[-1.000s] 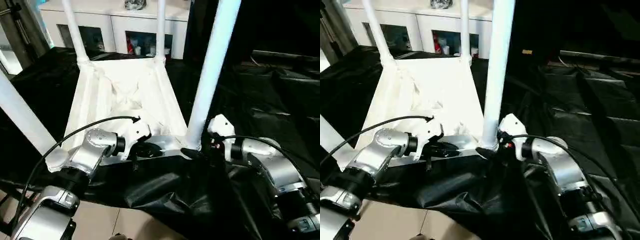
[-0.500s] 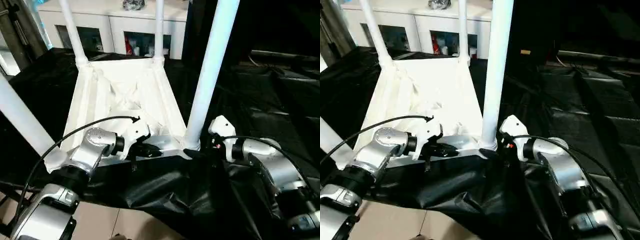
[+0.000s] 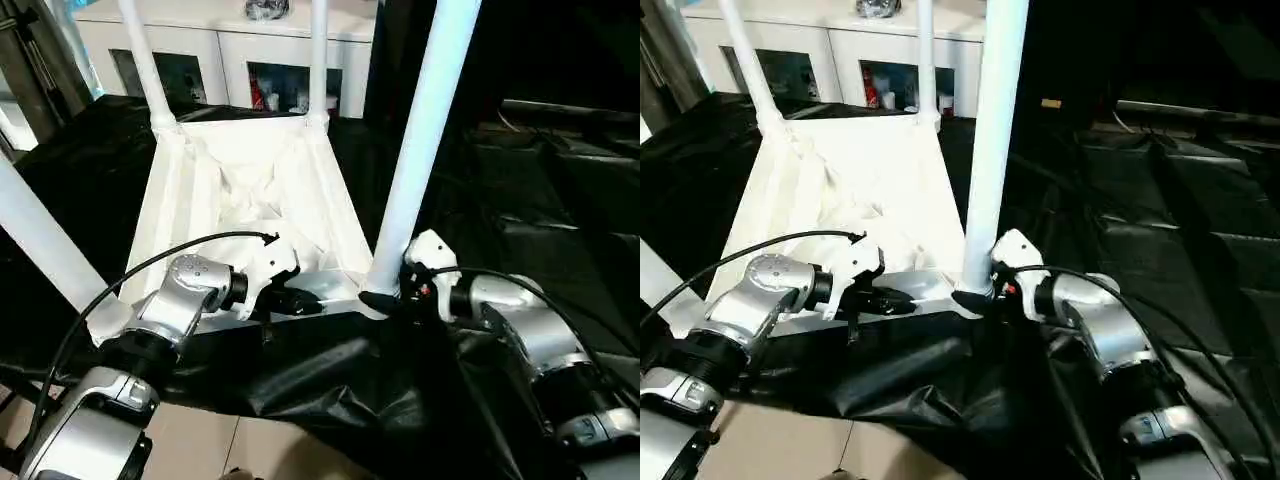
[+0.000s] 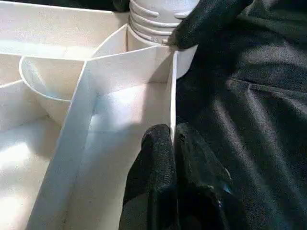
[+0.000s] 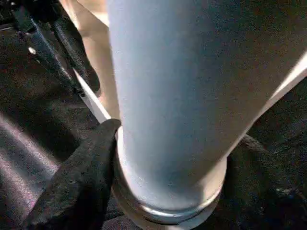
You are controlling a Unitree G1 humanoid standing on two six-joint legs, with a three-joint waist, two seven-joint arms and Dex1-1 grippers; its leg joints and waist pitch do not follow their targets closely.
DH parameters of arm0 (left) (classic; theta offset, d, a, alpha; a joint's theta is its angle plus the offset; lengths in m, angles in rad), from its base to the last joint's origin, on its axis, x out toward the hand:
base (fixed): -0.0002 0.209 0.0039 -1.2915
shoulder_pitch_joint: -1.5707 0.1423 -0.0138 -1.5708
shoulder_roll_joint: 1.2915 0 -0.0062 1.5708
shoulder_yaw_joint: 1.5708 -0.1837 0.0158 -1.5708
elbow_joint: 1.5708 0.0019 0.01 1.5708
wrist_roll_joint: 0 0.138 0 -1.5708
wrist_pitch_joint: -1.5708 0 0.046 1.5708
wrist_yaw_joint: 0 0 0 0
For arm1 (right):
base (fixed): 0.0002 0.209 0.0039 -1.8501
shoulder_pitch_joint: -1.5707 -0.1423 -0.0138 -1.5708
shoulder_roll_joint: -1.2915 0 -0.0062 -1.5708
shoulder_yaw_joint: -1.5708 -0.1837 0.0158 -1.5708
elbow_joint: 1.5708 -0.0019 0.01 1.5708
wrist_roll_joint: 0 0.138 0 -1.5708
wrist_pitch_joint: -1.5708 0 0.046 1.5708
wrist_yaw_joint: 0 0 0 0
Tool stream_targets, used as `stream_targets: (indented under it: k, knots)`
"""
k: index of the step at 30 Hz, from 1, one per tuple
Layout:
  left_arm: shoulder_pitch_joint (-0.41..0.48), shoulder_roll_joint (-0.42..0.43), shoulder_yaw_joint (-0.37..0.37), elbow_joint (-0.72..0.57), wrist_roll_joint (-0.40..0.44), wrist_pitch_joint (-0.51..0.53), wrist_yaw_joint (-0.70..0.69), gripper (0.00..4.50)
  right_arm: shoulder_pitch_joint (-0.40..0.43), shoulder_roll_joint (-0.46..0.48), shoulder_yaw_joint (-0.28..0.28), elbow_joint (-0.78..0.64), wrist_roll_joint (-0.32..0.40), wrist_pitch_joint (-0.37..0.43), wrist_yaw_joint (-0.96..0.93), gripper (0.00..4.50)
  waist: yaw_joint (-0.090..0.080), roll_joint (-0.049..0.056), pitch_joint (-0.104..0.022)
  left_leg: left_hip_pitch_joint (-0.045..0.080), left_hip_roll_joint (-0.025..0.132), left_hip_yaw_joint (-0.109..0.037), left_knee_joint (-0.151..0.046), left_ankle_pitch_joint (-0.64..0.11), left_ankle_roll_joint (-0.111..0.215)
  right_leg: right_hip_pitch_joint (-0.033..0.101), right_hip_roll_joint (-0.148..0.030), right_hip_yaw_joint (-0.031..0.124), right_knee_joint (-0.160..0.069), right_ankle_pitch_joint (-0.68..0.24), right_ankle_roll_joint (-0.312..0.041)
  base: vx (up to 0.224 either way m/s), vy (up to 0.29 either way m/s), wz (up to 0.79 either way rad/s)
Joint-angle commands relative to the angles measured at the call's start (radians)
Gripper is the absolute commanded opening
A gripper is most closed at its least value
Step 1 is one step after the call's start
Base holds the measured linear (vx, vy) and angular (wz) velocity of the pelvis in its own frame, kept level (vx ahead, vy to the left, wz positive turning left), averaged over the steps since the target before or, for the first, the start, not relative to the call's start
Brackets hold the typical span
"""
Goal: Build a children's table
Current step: Rotate table base
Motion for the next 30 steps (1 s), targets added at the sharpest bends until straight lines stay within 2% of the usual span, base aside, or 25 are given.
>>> stream_targets:
  k: [1, 3, 4, 5, 7, 10, 12, 13, 14, 17, 19, 21, 22, 23, 25, 28, 29, 30]
  knots:
    - [0.016, 0.009, -0.009, 0.013, 0.004, 0.016, -0.027, 0.0, -0.024, 0.001, 0.002, 0.022, 0.003, -0.013, 0.001, 2.84, 0.006, -0.009, -0.06, 0.007, 0.024, -0.017, -0.071, -0.256, 0.026, 0.045, -0.078, 0.045, -0.089, -0.367, -0.175, 0.0, 0.0, 0.0]
    - [0.019, 0.012, -0.005, 0.011, 0.003, 0.02, -0.021, 0.0, -0.027, 0.007, 0.003, 0.033, 0.001, -0.021, 0.003, 2.78, 0.005, -0.015, -0.059, 0.006, 0.024, -0.017, -0.071, -0.255, 0.028, 0.044, -0.081, 0.045, -0.09, -0.39, -0.168, 0.0, 0.0, 0.0]
    - [0.021, 0.014, -0.001, 0.009, 0.003, 0.023, -0.017, 0.0, -0.031, 0.012, 0.002, 0.044, -0.001, -0.028, 0.006, 2.78, 0.005, -0.014, -0.058, 0.008, 0.024, -0.017, -0.071, -0.26, 0.027, 0.041, -0.08, 0.046, -0.093, -0.405, -0.164, 0.0, 0.0, 0.0]
    - [0.023, 0.012, 0.008, 0.01, 0.001, 0.029, -0.002, 0.0, -0.032, 0.026, -0.006, 0.057, 0.002, -0.03, -0.003, 2.77, 0.003, -0.02, -0.057, 0.008, 0.024, -0.017, -0.071, -0.262, 0.028, 0.042, -0.08, 0.045, -0.094, -0.414, -0.16, 0.0, 0.0, 0.0]
    - [0.022, 0.0, 0.025, 0.007, -0.003, 0.047, 0.039, 0.0, -0.029, 0.052, -0.02, 0.075, 0.002, -0.032, -0.046, 2.74, 0.001, -0.018, -0.055, 0.007, 0.024, -0.018, -0.072, -0.267, 0.025, 0.04, -0.083, 0.045, -0.096, -0.442, -0.154, 0.0, 0.0, 0.0]
    - [0.019, -0.023, 0.051, -0.001, -0.011, 0.078, 0.102, 0.0, -0.026, 0.095, -0.039, 0.105, -0.004, -0.036, -0.127, 2.74, -0.007, -0.021, -0.052, 0.008, 0.021, -0.022, -0.075, -0.293, 0.014, 0.038, -0.082, 0.04, -0.105, -0.522, -0.122, 0.0, 0.0, 0.0]
    - [-0.013, -0.094, 0.086, -0.007, -0.011, 0.133, 0.248, 0.0, -0.034, 0.194, -0.069, 0.162, -0.008, -0.024, -0.294, 2.74, -0.012, -0.024, -0.05, 0.011, 0.019, -0.026, -0.074, -0.308, 0.005, 0.033, -0.085, 0.036, -0.109, -0.573, -0.11, 0.0, 0.0, 0.0]
    - [-0.013, -0.094, 0.086, -0.007, -0.011, 0.133, 0.248, 0.0, -0.034, 0.194, -0.069, 0.162, -0.008, -0.024, -0.294, 2.74, -0.017, -0.022, -0.049, 0.015, 0.02, -0.024, -0.075, -0.317, 0.001, 0.028, -0.083, 0.037, -0.112, -0.586, -0.109, 0.0, 0.0, 0.0]
    - [-0.052, -0.166, 0.113, 0.005, -0.006, 0.17, 0.38, 0.0, -0.064, 0.288, -0.094, 0.231, -0.011, -0.03, -0.442, 2.74, -0.024, -0.026, -0.051, 0.012, 0.017, -0.026, -0.073, -0.315, -0.004, 0.03, -0.083, 0.034, -0.114, -0.605, -0.096, 0.0, 0.0, 0.0]
    - [-0.077, -0.22, 0.108, 0.028, 0.021, 0.164, 0.468, 0.0, -0.111, 0.357, -0.103, 0.301, -0.028, -0.056, -0.551, 2.74, -0.028, -0.026, -0.049, 0.018, 0.012, -0.029, -0.072, -0.333, -0.006, 0.025, -0.083, 0.027, -0.123, -0.63, -0.083, 0.0, 0.0, 0.0]
    - [-0.08, -0.246, 0.086, 0.038, 0.046, 0.148, 0.496, 0.0, -0.137, 0.39, -0.092, 0.331, -0.045, -0.077, -0.57, 2.74, -0.024, -0.024, -0.052, 0.019, 0.014, -0.028, -0.074, -0.331, 0.007, 0.027, -0.084, 0.028, -0.125, -0.602, -0.081, 0.0, 0.0, 0.0]
    - [-0.074, -0.264, 0.06, 0.035, 0.065, 0.134, 0.493, 0.0, -0.148, 0.408, -0.076, 0.34, -0.057, -0.092, -0.544, 2.74, -0.022, -0.026, -0.054, 0.014, 0.018, -0.025, -0.08, -0.312, 0.02, 0.031, -0.082, 0.032, -0.118, -0.521, -0.101, 0.0, 0.0, 0.0]
    - [-0.068, -0.272, 0.049, 0.026, 0.072, 0.125, 0.486, 0.0, -0.152, 0.414, -0.075, 0.341, -0.054, -0.1, -0.512, 2.74, -0.021, -0.027, -0.054, 0.013, 0.019, -0.024, -0.081, -0.31, 0.022, 0.031, -0.081, 0.033, -0.117, -0.509, -0.105, 0.0, 0.0, 0.0]
    - [-0.062, -0.272, 0.043, 0.014, 0.074, 0.121, 0.471, 0.0, -0.153, 0.415, -0.083, 0.337, -0.042, -0.107, -0.483, 3.08, -0.019, -0.031, -0.055, 0.012, 0.019, -0.022, -0.081, -0.305, 0.026, 0.033, -0.083, 0.036, -0.113, -0.483, -0.117, 0.0, 0.0, 0.0]
    - [-0.054, -0.257, 0.037, 0.001, 0.077, 0.103, 0.449, 0.0, -0.156, 0.408, -0.099, 0.329, -0.022, -0.104, -0.449, 3.42, -0.016, -0.028, -0.056, 0.012, 0.02, -0.022, -0.082, -0.301, 0.03, 0.034, -0.084, 0.038, -0.111, -0.469, -0.122, 0.0, 0.0, 0.0]
    - [-0.036, -0.213, 0.032, -0.022, 0.075, 0.088, 0.394, 0.0, -0.163, 0.375, -0.107, 0.318, -0.002, -0.113, -0.374, 3.52, -0.015, -0.029, -0.057, 0.007, 0.022, -0.023, -0.082, -0.293, 0.037, 0.04, -0.087, 0.039, -0.107, -0.447, -0.135, 0.0, 0.0, 0.0]
    - [-0.027, -0.192, 0.031, -0.034, 0.069, 0.08, 0.36, 0.0, -0.164, 0.356, -0.103, 0.307, 0.005, -0.106, -0.338, 3.85, -0.017, -0.026, -0.056, 0.003, 0.02, -0.022, -0.083, -0.279, 0.038, 0.041, -0.085, 0.039, -0.106, -0.447, -0.132, 0.0, 0.0, 0.0]
    - [-0.007, -0.147, 0.029, -0.057, 0.055, 0.038, 0.266, 0.0, -0.165, 0.313, -0.093, 0.284, 0.014, -0.094, -0.251, 3.85, -0.013, -0.028, -0.059, 0.008, 0.02, -0.02, -0.079, -0.276, 0.042, 0.041, -0.088, 0.041, -0.107, -0.446, -0.134, 0.0, 0.0, 0.0]
